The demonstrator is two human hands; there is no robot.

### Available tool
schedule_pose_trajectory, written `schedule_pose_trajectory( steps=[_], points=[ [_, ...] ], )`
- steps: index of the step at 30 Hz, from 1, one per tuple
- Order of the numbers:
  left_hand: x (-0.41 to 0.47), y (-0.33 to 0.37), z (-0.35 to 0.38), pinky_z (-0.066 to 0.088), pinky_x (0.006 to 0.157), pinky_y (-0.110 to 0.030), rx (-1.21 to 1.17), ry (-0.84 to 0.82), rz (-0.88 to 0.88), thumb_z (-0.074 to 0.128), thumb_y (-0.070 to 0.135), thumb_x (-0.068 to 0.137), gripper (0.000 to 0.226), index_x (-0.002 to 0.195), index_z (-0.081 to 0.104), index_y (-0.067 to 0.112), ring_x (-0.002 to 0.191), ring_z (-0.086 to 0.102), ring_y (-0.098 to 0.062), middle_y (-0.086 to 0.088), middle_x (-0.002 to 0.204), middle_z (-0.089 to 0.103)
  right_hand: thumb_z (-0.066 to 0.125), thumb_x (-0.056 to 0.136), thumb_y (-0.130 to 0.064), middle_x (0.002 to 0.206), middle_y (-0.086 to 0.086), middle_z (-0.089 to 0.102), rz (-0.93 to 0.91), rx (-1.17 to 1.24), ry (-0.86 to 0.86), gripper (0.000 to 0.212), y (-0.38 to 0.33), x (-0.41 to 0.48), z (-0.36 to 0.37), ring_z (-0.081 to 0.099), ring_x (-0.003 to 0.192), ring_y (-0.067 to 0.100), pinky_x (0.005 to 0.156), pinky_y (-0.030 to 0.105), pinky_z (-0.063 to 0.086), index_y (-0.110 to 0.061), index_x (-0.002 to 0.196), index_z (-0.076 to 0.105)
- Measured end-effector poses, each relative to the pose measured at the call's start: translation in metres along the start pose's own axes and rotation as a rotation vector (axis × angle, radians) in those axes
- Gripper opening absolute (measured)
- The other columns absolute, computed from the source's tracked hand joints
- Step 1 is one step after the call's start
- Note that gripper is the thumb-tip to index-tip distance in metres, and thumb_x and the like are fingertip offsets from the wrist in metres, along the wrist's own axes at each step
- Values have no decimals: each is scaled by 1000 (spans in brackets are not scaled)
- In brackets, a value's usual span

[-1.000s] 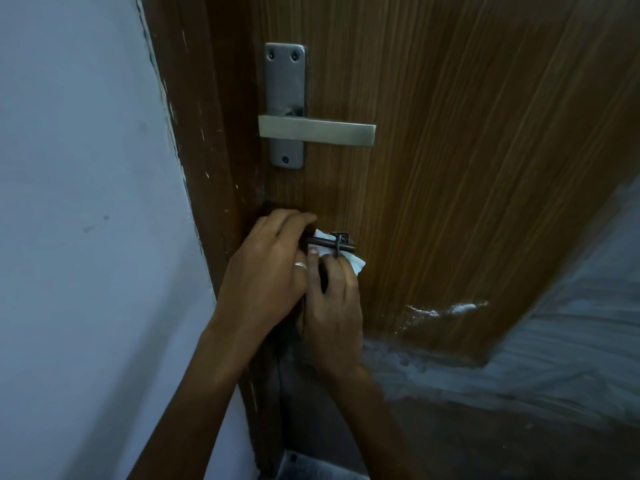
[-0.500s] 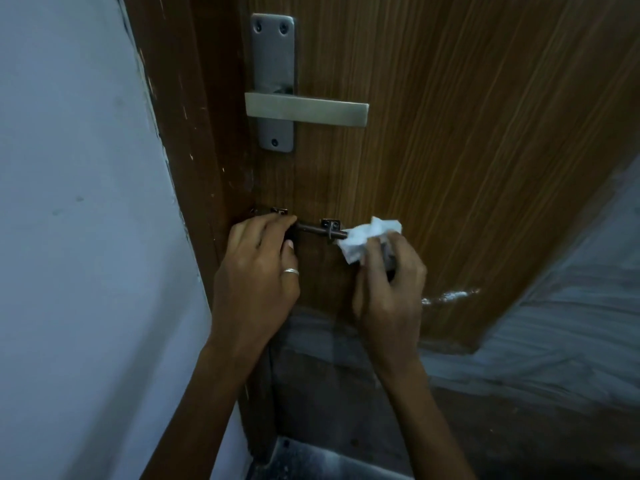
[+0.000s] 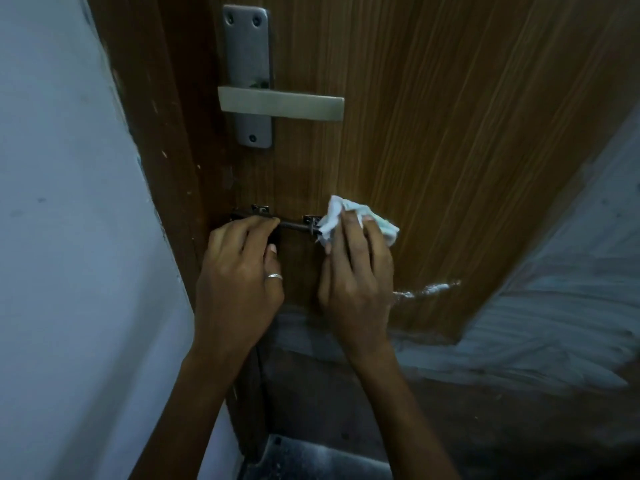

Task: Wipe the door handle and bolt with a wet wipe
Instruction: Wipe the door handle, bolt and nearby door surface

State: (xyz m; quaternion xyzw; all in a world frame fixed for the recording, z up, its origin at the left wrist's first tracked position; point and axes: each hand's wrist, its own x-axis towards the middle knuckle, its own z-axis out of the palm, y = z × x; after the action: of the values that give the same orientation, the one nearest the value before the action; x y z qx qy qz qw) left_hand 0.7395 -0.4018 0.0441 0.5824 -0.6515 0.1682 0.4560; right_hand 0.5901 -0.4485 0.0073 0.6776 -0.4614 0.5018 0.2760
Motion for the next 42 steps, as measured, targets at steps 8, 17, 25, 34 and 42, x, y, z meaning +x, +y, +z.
schedule_pose_trajectory(
  steps=[8,17,25,34,42],
  points=[
    [-29,11,11,46,89,-42,-9,71,11,58,11,94,30,122,65,2,112,51,-32,-17,118,62,73,92,-9,118,13,72,-60,132,-130,21,8,-66,12,64,115,28,98,39,53,0,110,73],
    [-43,26,36,50,86,-38,-107,-43,59,60,11,95,30,124,64,6,109,55,-24,-13,119,62,61,96,0,114,13,72,171,104,91,18,51,-23,-36,58,106,26,98,26,45,2,109,74],
    [-44,33,51,50,89,-41,-98,-59,77,56,16,96,30,122,65,5,111,55,-25,-14,120,63,65,97,-14,126,13,65,-19,164,-304,29,44,-78,-16,56,109,27,87,38,52,-3,123,69],
    [-49,36,56,50,86,-41,-111,-71,68,58,12,95,29,123,64,6,108,56,-27,-13,119,63,63,93,3,117,17,69,101,128,-23,24,52,-31,-27,61,104,35,92,36,48,1,115,73],
    [-53,43,65,49,85,-43,-92,-59,96,59,12,95,27,121,67,6,107,58,-27,-13,117,64,56,98,-6,123,14,69,47,48,-219,26,94,-91,-51,55,109,30,93,32,47,0,117,72]
  ],
)
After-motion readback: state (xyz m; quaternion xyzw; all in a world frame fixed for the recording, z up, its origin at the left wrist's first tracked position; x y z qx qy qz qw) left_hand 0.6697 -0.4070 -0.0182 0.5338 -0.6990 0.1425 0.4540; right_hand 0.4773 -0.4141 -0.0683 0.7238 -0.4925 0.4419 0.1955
